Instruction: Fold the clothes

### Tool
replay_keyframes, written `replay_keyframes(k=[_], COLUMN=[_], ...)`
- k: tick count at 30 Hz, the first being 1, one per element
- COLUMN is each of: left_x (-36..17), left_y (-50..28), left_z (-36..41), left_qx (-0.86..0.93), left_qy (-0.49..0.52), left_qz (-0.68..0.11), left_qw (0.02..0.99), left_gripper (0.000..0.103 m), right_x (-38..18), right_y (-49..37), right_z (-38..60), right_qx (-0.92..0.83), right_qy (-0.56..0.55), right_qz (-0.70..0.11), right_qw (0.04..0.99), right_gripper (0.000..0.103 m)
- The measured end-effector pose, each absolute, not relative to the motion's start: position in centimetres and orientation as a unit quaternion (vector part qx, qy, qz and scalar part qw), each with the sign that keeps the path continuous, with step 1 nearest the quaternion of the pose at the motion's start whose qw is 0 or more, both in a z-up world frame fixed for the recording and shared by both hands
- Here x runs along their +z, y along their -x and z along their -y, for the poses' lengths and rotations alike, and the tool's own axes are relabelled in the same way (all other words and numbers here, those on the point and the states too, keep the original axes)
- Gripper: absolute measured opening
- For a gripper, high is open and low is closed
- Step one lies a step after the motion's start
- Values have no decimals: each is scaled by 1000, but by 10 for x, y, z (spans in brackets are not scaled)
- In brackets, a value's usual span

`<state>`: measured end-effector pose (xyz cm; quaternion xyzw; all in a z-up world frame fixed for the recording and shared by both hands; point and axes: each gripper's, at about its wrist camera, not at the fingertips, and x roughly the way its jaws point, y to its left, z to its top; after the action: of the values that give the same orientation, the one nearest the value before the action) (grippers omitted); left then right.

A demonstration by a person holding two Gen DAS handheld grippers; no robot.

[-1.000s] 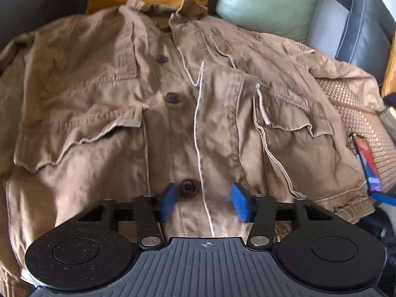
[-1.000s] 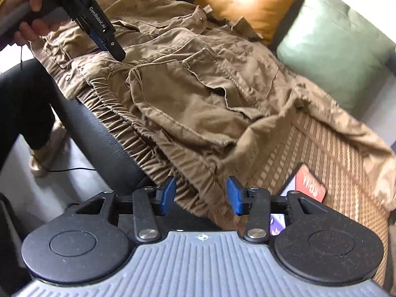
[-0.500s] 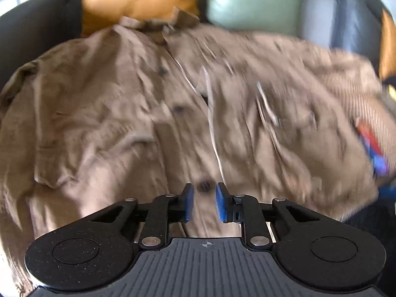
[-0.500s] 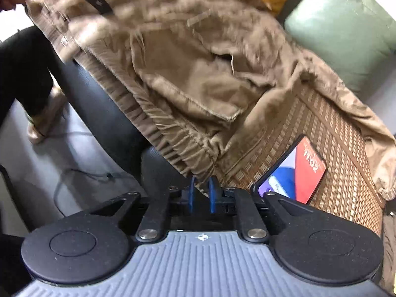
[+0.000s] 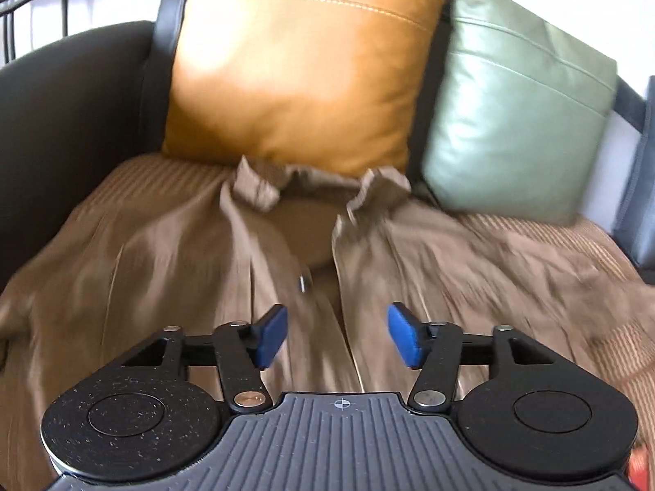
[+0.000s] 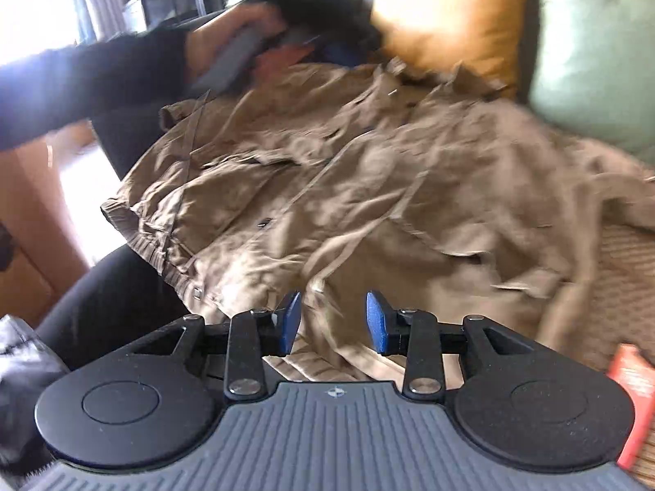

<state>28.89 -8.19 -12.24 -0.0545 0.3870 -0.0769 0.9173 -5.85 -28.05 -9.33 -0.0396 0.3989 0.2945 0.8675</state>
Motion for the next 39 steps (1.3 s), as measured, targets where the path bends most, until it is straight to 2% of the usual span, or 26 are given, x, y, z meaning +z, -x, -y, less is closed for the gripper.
replay_keyframes(k=[2,7,13,14,15,16,17,18,24,29,31,33,34,36,38,39], left_x=[-131,-169,-198,-200,-203,-205,-205,-204,-183,-214,-224,-222,-215,-192,-159,-143], left_y=[-322,-388,-414,-417,-419,-422,-423,-425,-431,-446,-447,-444,-442,-434,-421,-414], left_z=[82,93,110,111,113,114,115,116,125,135,138,141,139,128,108,95], left_qx=[-80,-78,-96,-99,-103,-108,-109,-107,-109,-66,-56,-47,-47,-58,-70,-69], left_qy=[57,45,23,23,24,26,26,26,7,4,-8,-28,-34,-35,-25,-19], left_qz=[-389,-418,-426,-425,-428,-434,-435,-434,-373,-391,-398,-400,-401,-396,-374,-361], left_qw=[916,904,899,899,897,894,893,894,921,918,915,915,914,916,925,930], left_gripper=[75,75,75,71,58,8,1,0,0,0,4,17,39,45,60,62], right_x=[-106,-131,-139,-140,-140,-140,-139,-139,-139,-140,-140,-140,-140,-139,-136,-134], right_y=[46,17,5,4,4,3,2,1,1,-1,0,1,1,2,2,2], right_z=[275,283,295,296,296,296,297,297,296,298,298,297,296,295,293,292], right_qx=[310,336,348,351,353,354,356,357,358,364,366,368,367,368,369,370], right_qy=[23,-42,-75,-75,-73,-73,-73,-73,-70,-74,-69,-62,-61,-56,-51,-50], right_qz=[-410,-438,-441,-442,-442,-443,-444,-445,-449,-453,-452,-452,-452,-455,-458,-462], right_qw=[857,833,824,822,821,820,819,818,816,811,810,811,811,809,807,805], right_gripper=[40,40,41,41,41,41,41,41,44,45,45,45,45,48,53,55])
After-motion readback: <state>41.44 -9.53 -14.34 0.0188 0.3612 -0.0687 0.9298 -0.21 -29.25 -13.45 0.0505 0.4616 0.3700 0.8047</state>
